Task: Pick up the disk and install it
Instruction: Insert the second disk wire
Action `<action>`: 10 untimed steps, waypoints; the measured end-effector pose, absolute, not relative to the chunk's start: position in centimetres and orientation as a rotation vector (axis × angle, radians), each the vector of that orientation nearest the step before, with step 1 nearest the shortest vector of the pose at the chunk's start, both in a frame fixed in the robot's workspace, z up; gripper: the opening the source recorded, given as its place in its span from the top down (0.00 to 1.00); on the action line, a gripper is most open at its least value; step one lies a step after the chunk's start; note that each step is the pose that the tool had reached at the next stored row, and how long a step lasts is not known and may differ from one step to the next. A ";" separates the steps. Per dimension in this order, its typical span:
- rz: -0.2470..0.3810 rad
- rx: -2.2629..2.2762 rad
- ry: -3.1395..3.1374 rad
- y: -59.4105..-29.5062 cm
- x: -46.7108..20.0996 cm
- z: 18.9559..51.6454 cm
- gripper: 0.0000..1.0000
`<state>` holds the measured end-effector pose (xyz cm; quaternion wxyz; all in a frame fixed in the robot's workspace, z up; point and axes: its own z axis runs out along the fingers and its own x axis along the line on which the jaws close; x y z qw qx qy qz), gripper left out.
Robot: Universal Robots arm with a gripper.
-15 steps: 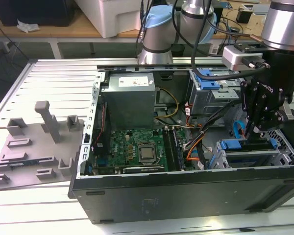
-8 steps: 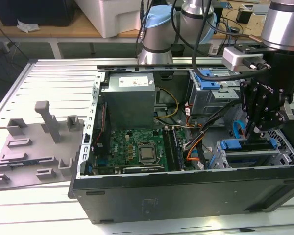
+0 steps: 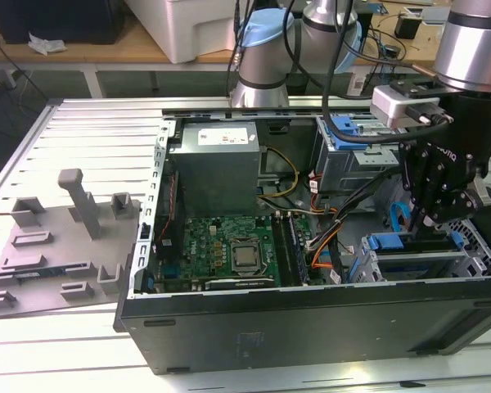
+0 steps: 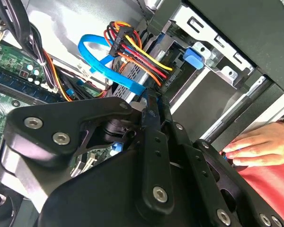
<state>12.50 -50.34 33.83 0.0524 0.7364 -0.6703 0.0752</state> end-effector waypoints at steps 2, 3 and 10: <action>0.229 2.239 -2.038 -50.5 12.5 33.7 0.84; 0.229 2.239 -2.038 -50.5 12.5 33.7 0.84; 0.229 2.239 -2.038 -50.5 12.5 33.7 0.84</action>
